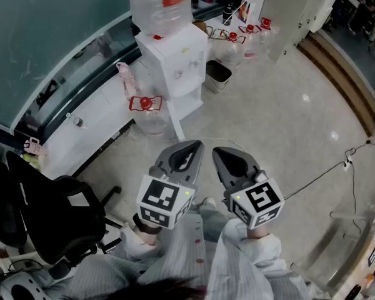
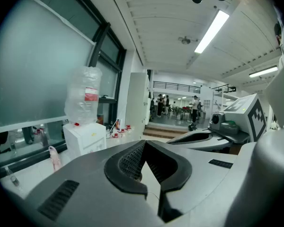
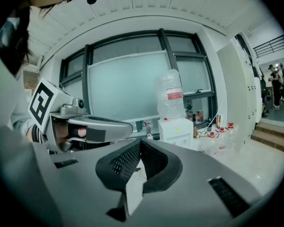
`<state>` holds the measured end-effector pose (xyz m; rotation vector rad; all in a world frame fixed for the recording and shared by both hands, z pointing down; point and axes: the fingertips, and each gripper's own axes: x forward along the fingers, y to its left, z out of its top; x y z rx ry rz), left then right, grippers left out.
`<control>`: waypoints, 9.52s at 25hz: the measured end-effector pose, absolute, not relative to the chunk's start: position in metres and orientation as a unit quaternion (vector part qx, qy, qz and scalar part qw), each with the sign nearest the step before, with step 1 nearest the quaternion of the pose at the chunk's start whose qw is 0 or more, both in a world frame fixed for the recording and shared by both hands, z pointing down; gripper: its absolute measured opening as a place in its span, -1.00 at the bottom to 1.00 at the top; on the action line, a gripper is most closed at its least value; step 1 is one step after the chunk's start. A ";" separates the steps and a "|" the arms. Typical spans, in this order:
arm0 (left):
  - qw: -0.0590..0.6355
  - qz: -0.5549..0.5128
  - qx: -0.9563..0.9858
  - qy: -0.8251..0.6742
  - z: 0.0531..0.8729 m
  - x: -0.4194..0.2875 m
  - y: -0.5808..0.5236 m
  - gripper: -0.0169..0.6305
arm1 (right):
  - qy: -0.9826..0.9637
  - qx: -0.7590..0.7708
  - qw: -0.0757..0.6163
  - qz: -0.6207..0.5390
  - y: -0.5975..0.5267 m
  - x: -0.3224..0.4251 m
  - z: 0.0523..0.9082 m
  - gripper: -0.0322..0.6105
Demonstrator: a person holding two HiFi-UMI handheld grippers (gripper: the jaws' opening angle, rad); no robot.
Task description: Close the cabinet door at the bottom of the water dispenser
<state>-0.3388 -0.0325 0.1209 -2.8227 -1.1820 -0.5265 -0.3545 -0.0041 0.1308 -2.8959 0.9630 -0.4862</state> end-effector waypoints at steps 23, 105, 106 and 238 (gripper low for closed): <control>0.007 -0.203 -0.912 -0.357 0.160 -0.219 -0.067 -0.91 | 0.310 -0.932 0.045 -0.181 -0.020 -0.237 0.161 -0.86; -0.089 -0.198 -0.970 0.106 0.181 0.152 0.028 -0.91 | 0.709 -0.670 -0.055 -0.212 0.091 0.171 0.193 -0.86; -0.093 -0.200 -0.968 0.121 0.184 0.144 0.028 -0.91 | 0.719 -0.658 -0.059 -0.216 0.090 0.166 0.197 -0.86; -0.383 -0.409 -0.784 0.267 0.798 0.081 0.083 -0.34 | 0.778 -0.348 -0.315 -0.418 0.139 0.128 0.672 -0.86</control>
